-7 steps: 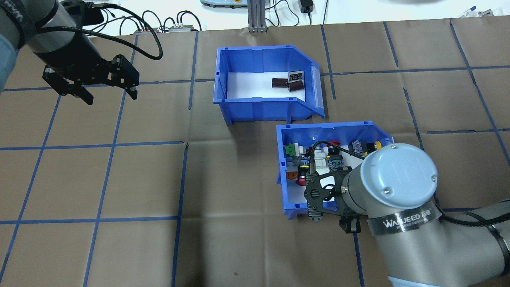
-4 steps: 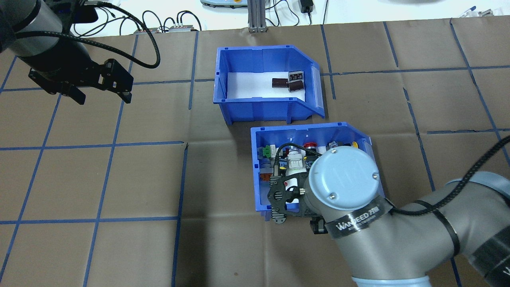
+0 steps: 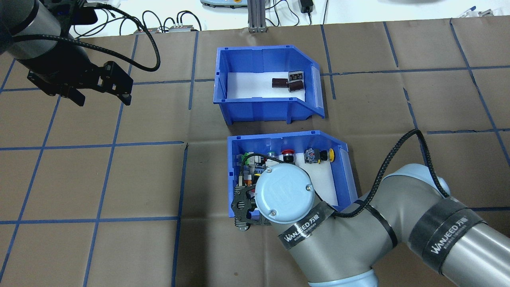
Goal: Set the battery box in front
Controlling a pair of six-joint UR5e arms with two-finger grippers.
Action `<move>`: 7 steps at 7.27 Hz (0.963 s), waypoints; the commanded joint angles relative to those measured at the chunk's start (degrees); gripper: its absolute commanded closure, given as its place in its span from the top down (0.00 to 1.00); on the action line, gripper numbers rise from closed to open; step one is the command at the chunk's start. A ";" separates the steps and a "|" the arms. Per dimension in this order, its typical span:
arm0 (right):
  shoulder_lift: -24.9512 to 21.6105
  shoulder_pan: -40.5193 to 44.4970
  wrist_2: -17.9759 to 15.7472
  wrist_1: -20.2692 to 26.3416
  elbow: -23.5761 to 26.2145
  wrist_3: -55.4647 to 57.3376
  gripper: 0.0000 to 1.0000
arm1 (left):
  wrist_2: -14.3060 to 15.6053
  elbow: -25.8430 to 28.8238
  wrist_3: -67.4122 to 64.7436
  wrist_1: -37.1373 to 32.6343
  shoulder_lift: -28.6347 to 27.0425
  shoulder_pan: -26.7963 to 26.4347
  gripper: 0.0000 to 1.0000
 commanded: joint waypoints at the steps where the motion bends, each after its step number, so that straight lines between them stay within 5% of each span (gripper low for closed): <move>1: 1.24 0.20 0.20 0.03 0.15 2.17 0.07 | 0.47 -0.70 0.01 0.22 0.34 0.00 0.99; 2: 1.77 0.20 0.55 0.21 0.15 2.35 0.29 | 0.30 -1.40 -0.16 0.91 -0.01 0.00 0.99; 3: 1.95 0.20 0.81 0.21 0.15 3.13 0.88 | 0.30 -1.67 -0.43 1.53 0.16 0.17 0.99; 4: 0.99 0.11 0.12 0.47 -0.11 3.14 1.00 | -0.14 -1.84 -0.52 1.62 0.43 0.09 0.99; 7: -3.39 -0.41 0.11 4.22 -2.21 3.14 1.00 | -0.32 -1.84 0.01 1.45 1.21 -0.09 0.99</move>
